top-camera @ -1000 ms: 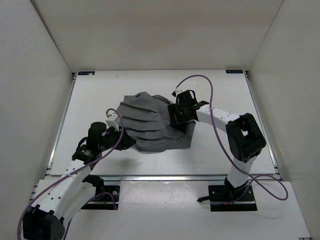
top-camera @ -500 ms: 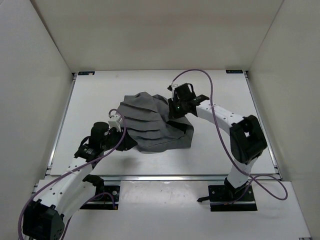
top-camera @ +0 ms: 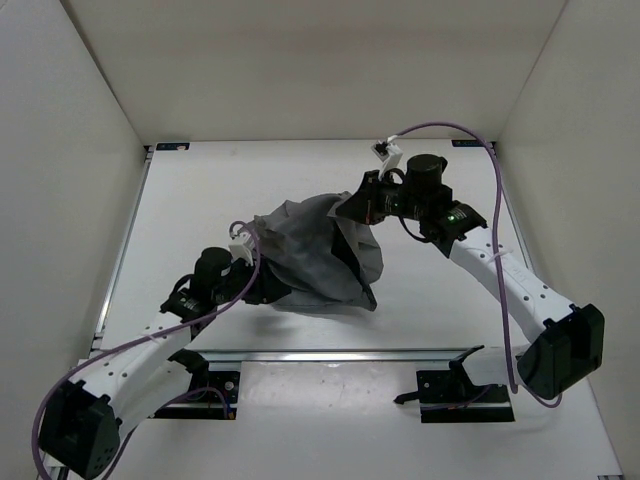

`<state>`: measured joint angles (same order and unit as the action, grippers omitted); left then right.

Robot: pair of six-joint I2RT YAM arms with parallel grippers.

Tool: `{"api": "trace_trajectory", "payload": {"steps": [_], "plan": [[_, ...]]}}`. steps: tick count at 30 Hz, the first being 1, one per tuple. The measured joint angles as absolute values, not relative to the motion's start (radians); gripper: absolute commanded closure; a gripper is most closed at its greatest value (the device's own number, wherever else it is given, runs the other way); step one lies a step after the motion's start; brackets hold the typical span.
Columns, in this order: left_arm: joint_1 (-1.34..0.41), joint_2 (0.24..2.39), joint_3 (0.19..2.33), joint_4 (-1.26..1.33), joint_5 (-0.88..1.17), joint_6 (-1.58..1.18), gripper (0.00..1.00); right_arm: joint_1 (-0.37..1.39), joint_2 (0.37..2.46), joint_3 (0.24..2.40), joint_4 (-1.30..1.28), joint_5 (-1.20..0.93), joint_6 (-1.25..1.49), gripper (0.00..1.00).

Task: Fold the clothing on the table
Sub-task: Flatten the skirt out

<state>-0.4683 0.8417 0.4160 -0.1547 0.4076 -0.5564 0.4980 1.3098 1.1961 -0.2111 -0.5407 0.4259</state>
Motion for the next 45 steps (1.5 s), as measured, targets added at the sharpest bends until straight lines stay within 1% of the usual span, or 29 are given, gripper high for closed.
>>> {"api": "trace_trajectory", "payload": {"steps": [1, 3, 7, 8, 10, 11, 14, 15, 17, 18, 19, 20, 21, 22, 23, 26, 29, 33, 37, 38, 39, 40, 41, 42, 44, 45], "plan": [[-0.475, 0.852, 0.414, -0.146, 0.406, -0.563, 0.38, 0.489, 1.307, 1.180, -0.211, -0.540, 0.432, 0.99], [-0.504, 0.901, 0.412, -0.110, 0.398, -0.591, 0.27, 0.471, 1.307, 1.140, -0.209, -0.540, 0.447, 1.00], [-0.546, 1.013, 0.412, -0.052, 0.379, -0.628, 0.27, 0.455, 1.307, 1.100, -0.210, -0.537, 0.457, 1.00], [-0.554, 1.042, 0.409, -0.037, 0.376, -0.636, 0.26, 0.454, 1.307, 1.096, -0.208, -0.538, 0.459, 1.00], [-0.572, 1.099, 0.401, -0.010, 0.373, -0.653, 0.21, 0.449, 1.307, 1.089, -0.200, -0.539, 0.463, 1.00], [-0.577, 1.119, 0.395, -0.001, 0.373, -0.659, 0.22, 0.448, 1.307, 1.086, -0.196, -0.540, 0.464, 1.00], [-0.588, 1.172, 0.371, 0.035, 0.366, -0.685, 0.19, 0.442, 1.307, 1.080, -0.186, -0.540, 0.465, 1.00], [-0.590, 1.189, 0.368, 0.036, 0.360, -0.690, 0.16, 0.437, 1.306, 1.076, -0.181, -0.541, 0.467, 1.00], [-0.589, 1.217, 0.368, 0.044, 0.353, -0.698, 0.18, 0.432, 1.302, 1.065, -0.174, -0.541, 0.468, 1.00], [-0.589, 1.226, 0.369, 0.059, 0.353, -0.705, 0.23, 0.429, 1.300, 1.061, -0.172, -0.542, 0.468, 1.00], [-0.588, 1.235, 0.369, 0.072, 0.350, -0.711, 0.33, 0.426, 1.299, 1.059, -0.171, -0.542, 0.468, 1.00], [-0.586, 1.250, 0.369, 0.084, 0.347, -0.722, 0.55, 0.424, 1.299, 1.056, -0.168, -0.542, 0.467, 1.00], [-0.585, 1.266, 0.369, 0.094, 0.342, -0.736, 0.70, 0.422, 1.299, 1.053, -0.167, -0.543, 0.467, 1.00], [-0.584, 1.287, 0.369, 0.107, 0.336, -0.744, 0.90, 0.419, 1.299, 1.052, -0.166, -0.544, 0.467, 1.00], [-0.580, 1.309, 0.369, 0.115, 0.329, -0.749, 1.00, 0.417, 1.298, 1.049, -0.165, -0.544, 0.467, 1.00], [-0.547, 1.359, 0.379, 0.128, 0.332, -0.748, 1.00, 0.410, 1.287, 1.044, -0.165, -0.540, 0.466, 1.00], [-0.473, 1.392, 0.441, 0.081, 0.297, -0.707, 1.00, 0.390, 1.245, 1.021, -0.180, -0.534, 0.459, 1.00], [-0.326, 1.454, 0.594, -0.027, 0.234, -0.617, 1.00, 0.357, 1.172, 0.972, -0.207, -0.532, 0.447, 1.00], [-0.236, 1.543, 0.794, -0.116, 0.160, -0.530, 1.00, 0.350, 1.100, 0.875, -0.236, -0.526, 0.443, 1.00], [-0.223, 1.567, 0.846, -0.137, 0.144, -0.509, 0.96, 0.351, 1.082, 0.842, -0.247, -0.524, 0.443, 1.00], [-0.212, 1.584, 0.887, -0.152, 0.141, -0.492, 0.82, 0.351, 1.067, 0.810, -0.258, -0.518, 0.445, 1.00], [-0.203, 1.594, 0.915, -0.163, 0.142, -0.471, 0.56, 0.351, 1.052, 0.778, -0.266, -0.511, 0.445, 1.00], [-0.197, 1.592, 0.928, -0.169, 0.151, -0.455, 0.50, 0.351, 1.033, 0.744, -0.279, -0.504, 0.445, 1.00], [-0.196, 1.581, 0.928, -0.177, 0.160, -0.451, 0.50, 0.348, 1.015, 0.713, -0.294, -0.499, 0.447, 1.00], [-0.234, 1.501, 0.862, -0.177, 0.200, -0.471, 0.41, 0.328, 0.966, 0.644, -0.323, -0.495, 0.446, 1.00], [-0.266, 1.453, 0.806, -0.151, 0.209, -0.496, 0.39, 0.315, 0.954, 0.628, -0.327, -0.495, 0.445, 0.99]]}}
